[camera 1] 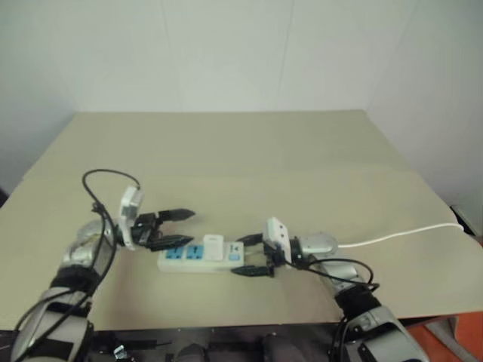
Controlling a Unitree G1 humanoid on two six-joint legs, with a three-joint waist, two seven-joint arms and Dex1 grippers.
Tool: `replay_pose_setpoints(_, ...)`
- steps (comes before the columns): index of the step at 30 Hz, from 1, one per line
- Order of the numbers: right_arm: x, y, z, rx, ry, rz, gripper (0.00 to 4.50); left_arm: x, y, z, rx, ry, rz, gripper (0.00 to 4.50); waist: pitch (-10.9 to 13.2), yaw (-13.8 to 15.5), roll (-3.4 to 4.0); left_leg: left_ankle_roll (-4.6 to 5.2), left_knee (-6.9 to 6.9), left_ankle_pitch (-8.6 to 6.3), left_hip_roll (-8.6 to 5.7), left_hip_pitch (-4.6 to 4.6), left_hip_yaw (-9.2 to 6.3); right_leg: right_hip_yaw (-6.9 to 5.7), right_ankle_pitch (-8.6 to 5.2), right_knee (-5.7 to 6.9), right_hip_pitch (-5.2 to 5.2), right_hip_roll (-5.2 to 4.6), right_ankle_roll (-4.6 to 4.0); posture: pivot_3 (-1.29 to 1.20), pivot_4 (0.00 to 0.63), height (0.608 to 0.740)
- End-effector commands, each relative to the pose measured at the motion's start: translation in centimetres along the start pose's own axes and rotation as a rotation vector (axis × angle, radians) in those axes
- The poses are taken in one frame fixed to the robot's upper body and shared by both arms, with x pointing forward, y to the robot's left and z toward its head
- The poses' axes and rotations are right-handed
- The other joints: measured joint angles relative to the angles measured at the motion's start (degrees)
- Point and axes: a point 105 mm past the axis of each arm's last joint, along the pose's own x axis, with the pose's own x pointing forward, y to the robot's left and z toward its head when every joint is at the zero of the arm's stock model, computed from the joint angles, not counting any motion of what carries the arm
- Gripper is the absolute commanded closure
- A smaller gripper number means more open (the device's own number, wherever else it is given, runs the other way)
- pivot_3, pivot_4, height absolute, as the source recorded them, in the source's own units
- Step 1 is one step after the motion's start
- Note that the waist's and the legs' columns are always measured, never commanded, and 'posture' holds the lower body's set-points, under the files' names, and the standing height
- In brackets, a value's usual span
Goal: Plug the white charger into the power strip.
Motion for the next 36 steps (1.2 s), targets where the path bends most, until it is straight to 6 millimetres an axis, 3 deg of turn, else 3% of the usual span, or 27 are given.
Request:
replay_pose_setpoints(1, 0.6, 0.5, 1.0, -0.041, -0.034, 0.032, 1.09, 0.9, -0.6, 0.1, 0.034, 0.007, -0.057, 0.03, 0.01, -0.06, -0.02, 0.0, 0.0, 0.0, 0.0, 0.0, 0.0, 0.0, 0.0, 0.0, 0.0, 0.0, 0.0, 0.0, 0.15, 0.74)
replay_pose_setpoints(8, 0.5, 0.5, 0.8, -0.039, -0.029, 0.027, 1.09, 2.0, -1.1, -2.1, 0.055, 0.097, -0.111, 0.03, 0.02, -0.03, -0.02, 0.0, 0.0, 0.0, 0.0, 0.0, 0.0, 0.01, 0.0, -0.01, -0.02, 0.01, -0.01, 0.0, 0.15, 0.74)
replay_pose_setpoints(20, 0.7, 0.6, 0.7, -0.039, -0.026, 0.032, 1.09, 3.2, -0.8, -2.3, 0.002, 0.043, -0.127, 0.03, 0.02, -0.05, -0.04, 0.0, 0.0, 0.0, -0.01, -0.01, 0.0, 0.01, 0.0, -0.01, -0.02, 0.01, -0.01, 0.0, 0.15, 0.74)
replay_pose_setpoints(24, 0.8, 0.6, 0.6, -0.04, -0.025, 0.033, 1.09, 3.3, -0.9, -2.3, -0.01, 0.034, -0.132, 0.9, 0.02, -0.06, -0.04, 0.0, 0.0, 0.0, 0.0, -0.01, 0.0, 0.01, 0.0, -0.01, -0.02, 0.02, -0.01, 0.0, 0.15, 0.74)
replay_pose_setpoints(29, 0.8, 0.7, 0.6, -0.039, -0.024, 0.035, 1.09, 3.4, -1.0, -2.4, -0.017, 0.041, -0.137, 2.47, 0.02, -0.07, -0.04, 0.0, 0.0, 0.0, 0.0, -0.01, 0.0, 0.02, 0.0, -0.01, -0.02, 0.02, -0.01, 0.0, 0.15, 0.74)
replay_pose_setpoints(36, 0.8, 0.7, 0.5, -0.038, -0.021, 0.037, 1.09, 3.5, -1.5, -2.3, -0.023, 0.053, -0.162, 2.47, 0.03, -0.11, -0.05, 0.0, 0.0, 0.0, 0.0, -0.01, 0.0, 0.02, 0.0, -0.01, -0.03, 0.02, -0.01, 0.0, 0.15, 0.74)
